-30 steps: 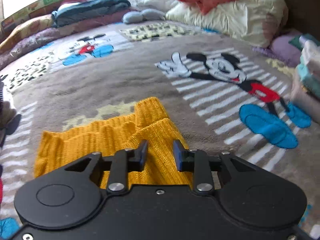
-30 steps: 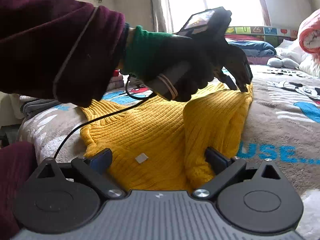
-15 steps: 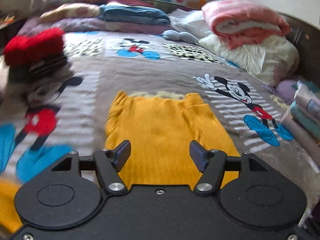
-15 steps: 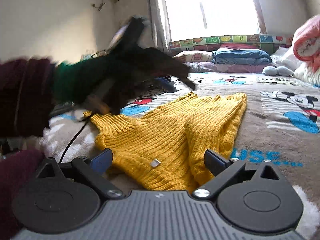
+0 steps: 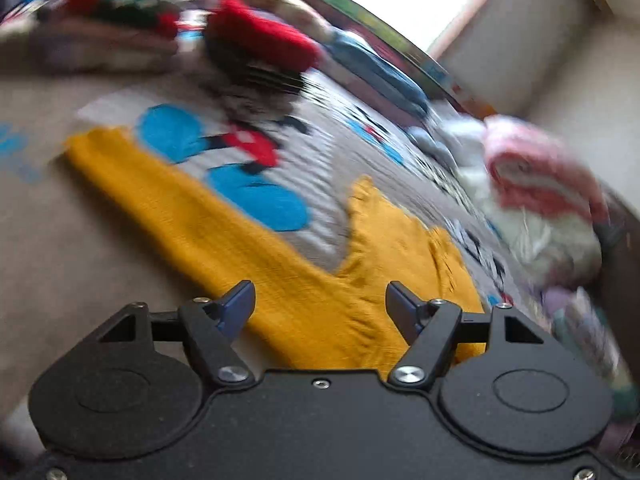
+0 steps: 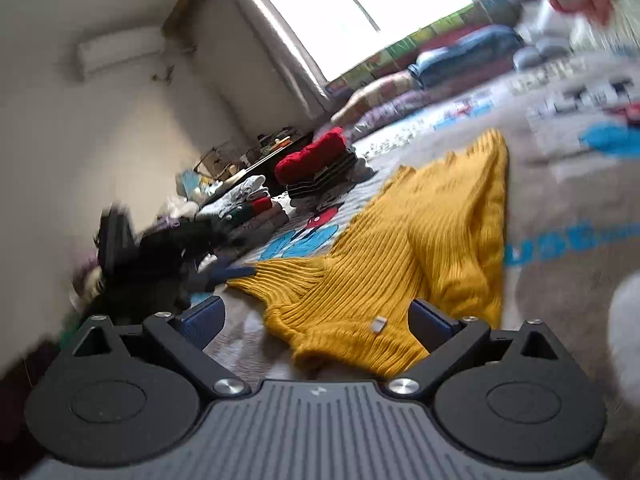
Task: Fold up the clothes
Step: 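Move the left gripper to a sleeve and close on its cuff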
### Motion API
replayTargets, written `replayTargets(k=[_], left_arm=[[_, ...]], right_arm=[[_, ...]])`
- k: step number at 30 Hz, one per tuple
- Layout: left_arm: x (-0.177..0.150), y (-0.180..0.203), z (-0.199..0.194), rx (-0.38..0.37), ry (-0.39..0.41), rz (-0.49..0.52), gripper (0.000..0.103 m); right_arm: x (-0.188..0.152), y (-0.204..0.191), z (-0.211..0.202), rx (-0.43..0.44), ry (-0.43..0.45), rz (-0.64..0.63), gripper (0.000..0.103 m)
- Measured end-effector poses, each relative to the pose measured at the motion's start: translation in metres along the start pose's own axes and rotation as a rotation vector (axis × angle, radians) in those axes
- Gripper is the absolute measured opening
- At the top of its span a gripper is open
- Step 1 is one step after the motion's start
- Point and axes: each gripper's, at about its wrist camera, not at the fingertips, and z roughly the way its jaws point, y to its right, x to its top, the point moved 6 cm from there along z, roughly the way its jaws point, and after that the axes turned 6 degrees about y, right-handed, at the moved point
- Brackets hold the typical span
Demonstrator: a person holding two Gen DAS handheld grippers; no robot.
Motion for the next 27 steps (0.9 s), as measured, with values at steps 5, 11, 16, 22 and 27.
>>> replayTargets(k=[5, 11, 16, 22, 27], left_arm=[[0.007, -0.045, -0.013, 0.027, 0.063, -0.201, 0.071], [0.012, -0.081, -0.003, 0.054, 0.089, -0.361, 0.063], [0.026, -0.098, 0.009, 0.071, 0.126, -0.410, 0.050], [0.049, -0.100, 0.034, 0.110, 0.163, -0.369, 0.041], [0.066, -0.071, 0.044, 0.097, 0.171, -0.210, 0.009]], right_arm=[[-0.002, 0.001, -0.001, 0.050, -0.011, 0.110, 0.092], [-0.005, 0.002, -0.001, 0.059, -0.024, 0.138, 0.084], [-0.007, 0.006, 0.000, 0.057, -0.031, 0.150, 0.084], [-0.011, 0.009, 0.004, 0.063, -0.044, 0.141, 0.084], [-0.013, 0.010, 0.006, 0.066, -0.048, 0.114, 0.084]])
